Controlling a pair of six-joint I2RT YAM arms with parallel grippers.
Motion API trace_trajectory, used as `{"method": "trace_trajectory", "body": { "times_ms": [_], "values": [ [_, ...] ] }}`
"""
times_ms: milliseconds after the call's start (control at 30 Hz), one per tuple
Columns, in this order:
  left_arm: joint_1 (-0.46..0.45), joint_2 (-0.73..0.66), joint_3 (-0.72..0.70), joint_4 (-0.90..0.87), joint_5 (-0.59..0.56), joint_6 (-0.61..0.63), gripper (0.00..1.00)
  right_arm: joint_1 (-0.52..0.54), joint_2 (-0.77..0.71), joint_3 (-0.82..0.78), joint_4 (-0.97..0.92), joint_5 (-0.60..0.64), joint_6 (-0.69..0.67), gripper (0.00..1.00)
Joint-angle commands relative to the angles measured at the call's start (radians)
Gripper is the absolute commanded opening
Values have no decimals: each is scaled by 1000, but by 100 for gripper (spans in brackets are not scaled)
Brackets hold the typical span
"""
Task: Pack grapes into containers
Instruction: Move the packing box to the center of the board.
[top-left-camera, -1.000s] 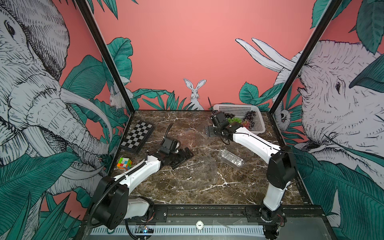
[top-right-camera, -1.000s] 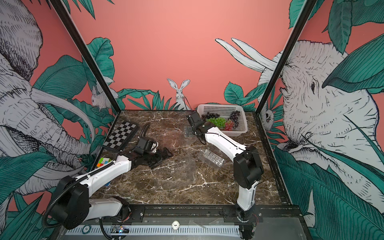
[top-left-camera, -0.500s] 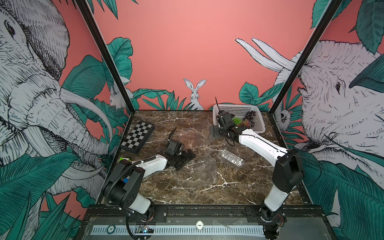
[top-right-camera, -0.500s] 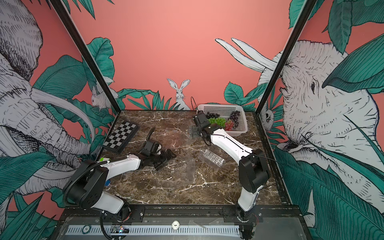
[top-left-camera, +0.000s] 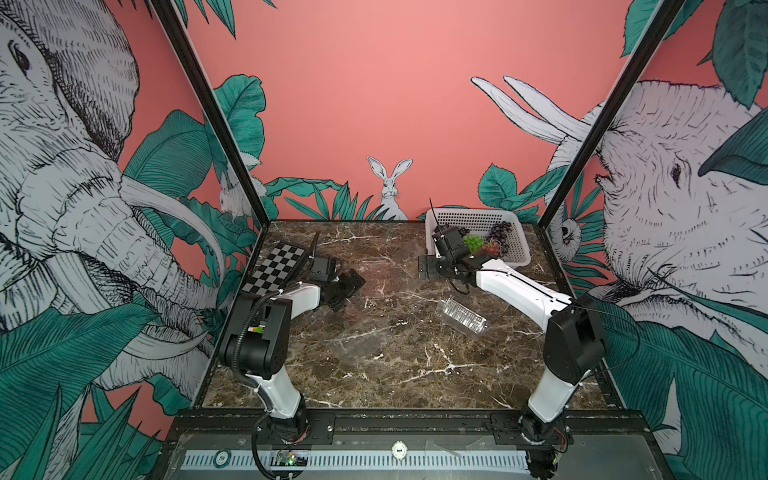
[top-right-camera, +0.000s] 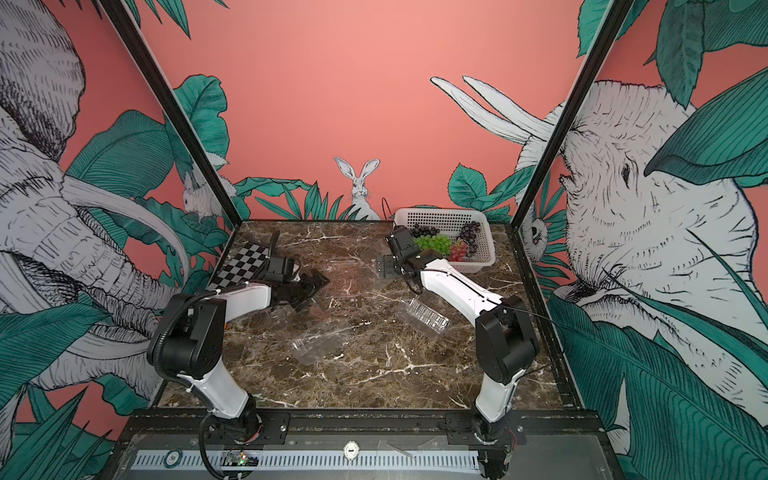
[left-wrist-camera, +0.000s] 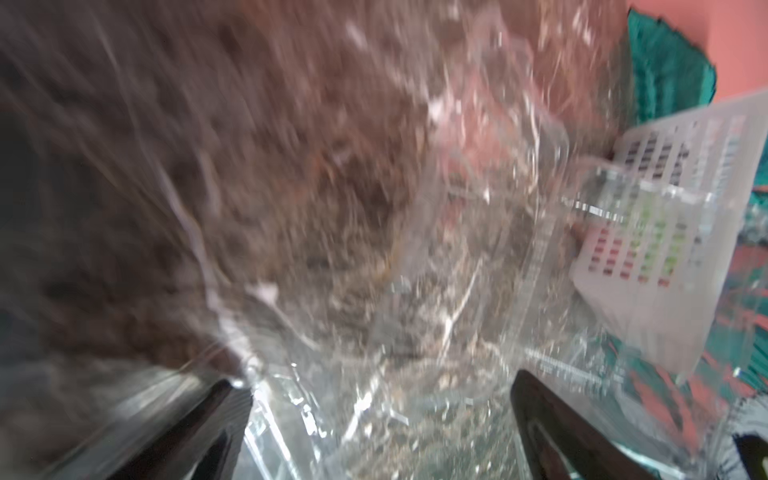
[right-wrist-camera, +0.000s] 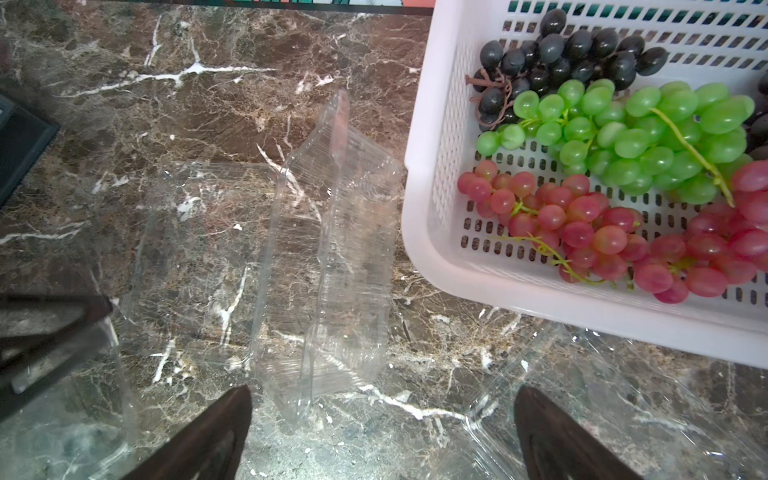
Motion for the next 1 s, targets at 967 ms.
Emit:
{"method": "trace_trajectory", "body": {
  "times_ms": [967],
  "values": [
    [81,25,326,-160,129,44,100,-23,-43,-354,218,-364,301,98]
  ]
}}
